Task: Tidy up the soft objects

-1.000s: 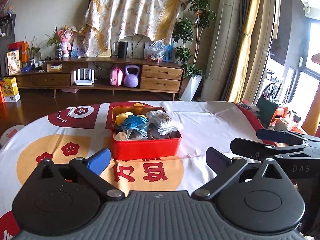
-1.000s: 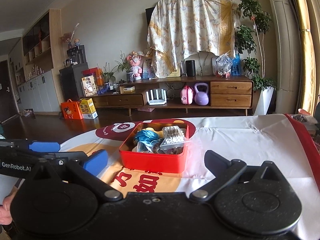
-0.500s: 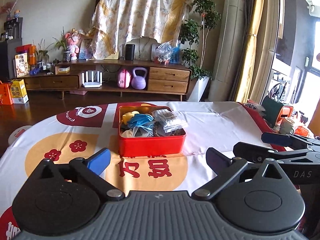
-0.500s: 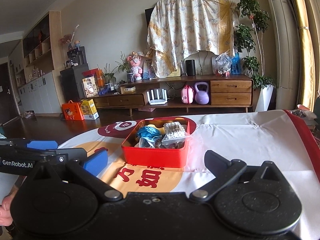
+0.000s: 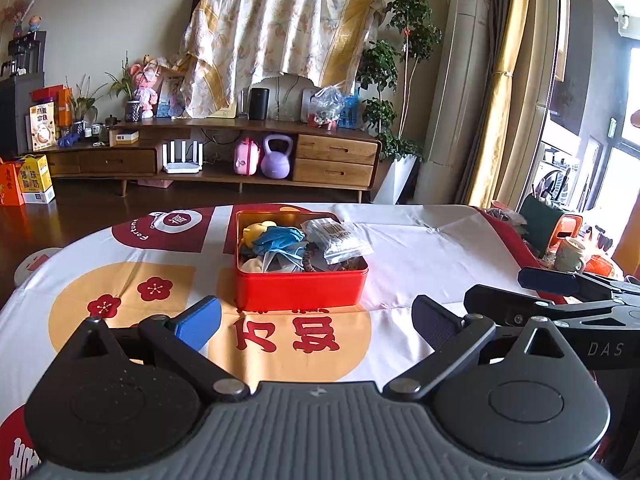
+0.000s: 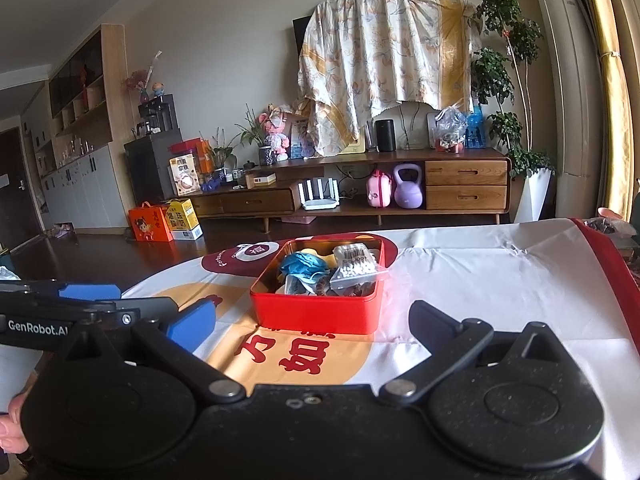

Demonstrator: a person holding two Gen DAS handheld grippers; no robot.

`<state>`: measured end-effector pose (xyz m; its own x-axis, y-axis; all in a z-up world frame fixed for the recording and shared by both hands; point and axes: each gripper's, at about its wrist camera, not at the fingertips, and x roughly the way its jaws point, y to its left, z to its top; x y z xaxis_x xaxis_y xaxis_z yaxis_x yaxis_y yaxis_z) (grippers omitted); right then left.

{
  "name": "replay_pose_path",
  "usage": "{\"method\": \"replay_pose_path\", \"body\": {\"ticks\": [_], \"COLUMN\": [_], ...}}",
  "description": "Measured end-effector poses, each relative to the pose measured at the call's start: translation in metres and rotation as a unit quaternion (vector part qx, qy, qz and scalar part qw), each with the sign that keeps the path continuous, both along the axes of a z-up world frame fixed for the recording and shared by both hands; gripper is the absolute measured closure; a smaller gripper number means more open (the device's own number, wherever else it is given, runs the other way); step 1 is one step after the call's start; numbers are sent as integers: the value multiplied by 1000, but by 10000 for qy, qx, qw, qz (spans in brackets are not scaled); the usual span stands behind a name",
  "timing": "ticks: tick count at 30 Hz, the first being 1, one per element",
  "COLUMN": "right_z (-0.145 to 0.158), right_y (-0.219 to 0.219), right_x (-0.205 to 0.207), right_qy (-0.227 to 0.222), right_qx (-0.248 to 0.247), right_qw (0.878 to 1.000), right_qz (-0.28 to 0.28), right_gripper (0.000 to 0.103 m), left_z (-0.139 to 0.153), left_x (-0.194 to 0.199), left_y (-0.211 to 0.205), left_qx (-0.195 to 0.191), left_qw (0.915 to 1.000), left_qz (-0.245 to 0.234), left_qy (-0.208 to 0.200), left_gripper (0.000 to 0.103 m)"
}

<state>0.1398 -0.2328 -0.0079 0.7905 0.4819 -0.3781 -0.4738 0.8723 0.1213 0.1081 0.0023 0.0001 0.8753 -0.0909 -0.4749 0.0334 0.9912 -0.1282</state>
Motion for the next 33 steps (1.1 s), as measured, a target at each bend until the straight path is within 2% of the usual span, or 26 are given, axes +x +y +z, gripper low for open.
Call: {"method": "replay_pose_path", "body": {"ticks": [33], "right_z": [6], "right_y": [-7], "right_x": [0], "right_qy": [-27], "right_qx": [-1], "right_qw": [9999], "right_qz": [-121], "right_gripper": [0], "left_z": [2], "left_x": [-8], "left_y": [0], "left_qx": [-55], "left_qw": [9999], "left_qz": [-103], "left_qy": [-86], "left_gripper": [1]}}
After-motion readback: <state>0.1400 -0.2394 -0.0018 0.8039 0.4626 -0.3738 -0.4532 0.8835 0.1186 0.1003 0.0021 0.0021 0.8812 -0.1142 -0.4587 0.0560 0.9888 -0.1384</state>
